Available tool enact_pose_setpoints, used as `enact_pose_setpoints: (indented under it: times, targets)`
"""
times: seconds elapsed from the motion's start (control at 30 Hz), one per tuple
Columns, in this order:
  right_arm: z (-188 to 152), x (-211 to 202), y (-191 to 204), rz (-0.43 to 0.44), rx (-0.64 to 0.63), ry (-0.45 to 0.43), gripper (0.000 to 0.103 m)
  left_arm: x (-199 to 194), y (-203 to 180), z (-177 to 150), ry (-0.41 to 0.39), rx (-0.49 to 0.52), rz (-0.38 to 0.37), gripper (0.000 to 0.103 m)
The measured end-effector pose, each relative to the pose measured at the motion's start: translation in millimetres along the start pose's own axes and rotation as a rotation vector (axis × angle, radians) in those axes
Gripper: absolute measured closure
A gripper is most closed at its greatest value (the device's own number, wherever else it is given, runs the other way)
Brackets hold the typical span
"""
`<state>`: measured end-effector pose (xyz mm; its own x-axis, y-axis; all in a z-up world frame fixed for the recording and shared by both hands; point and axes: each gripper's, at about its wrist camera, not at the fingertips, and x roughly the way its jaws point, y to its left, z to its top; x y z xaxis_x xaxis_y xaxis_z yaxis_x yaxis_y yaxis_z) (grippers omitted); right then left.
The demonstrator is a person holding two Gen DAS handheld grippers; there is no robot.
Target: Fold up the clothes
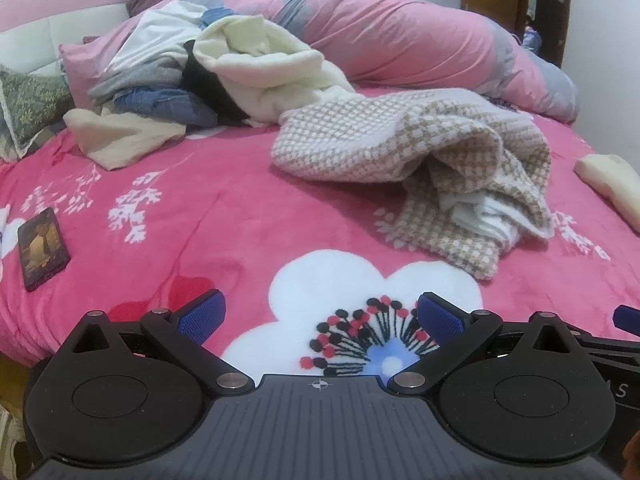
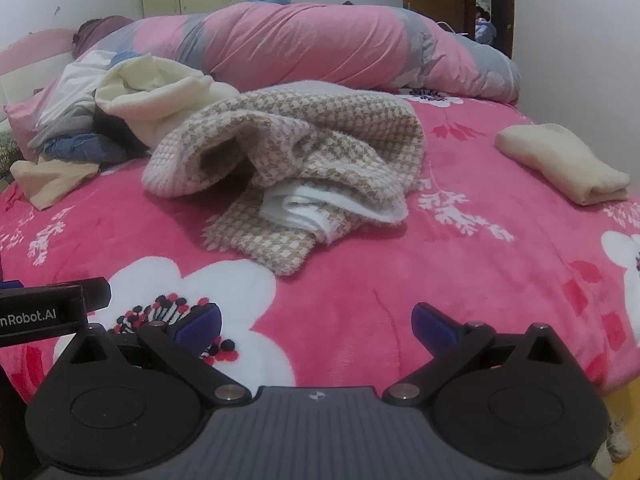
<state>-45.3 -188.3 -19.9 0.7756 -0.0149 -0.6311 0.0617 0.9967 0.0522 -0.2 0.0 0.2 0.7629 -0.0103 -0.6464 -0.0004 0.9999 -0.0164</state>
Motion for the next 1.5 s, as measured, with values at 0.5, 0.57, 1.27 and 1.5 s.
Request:
enact_pose_setpoints:
  times: [0.5, 0.57, 1.27, 1.5]
  targets:
    - [1, -2, 8, -0.055, 0.006, 0.007, 0.0, 6, 27, -11, -0.006, 0.022, 0.001, 0.001]
    - [1, -1, 9, -0.062, 0.011, 0.019, 0.0, 5, 28, -14, 0.0, 0.046, -0.012, 0.001]
    - [9, 2, 10, -0.062, 0.036, 0.026, 0.0, -7, 25, -12, -0.023, 0.007, -0.007, 0.0]
    - [11, -6, 15, -0.053, 0.042, 0.012, 0.0, -15, 30, -12, -0.036, -0.012, 0.002, 0.0]
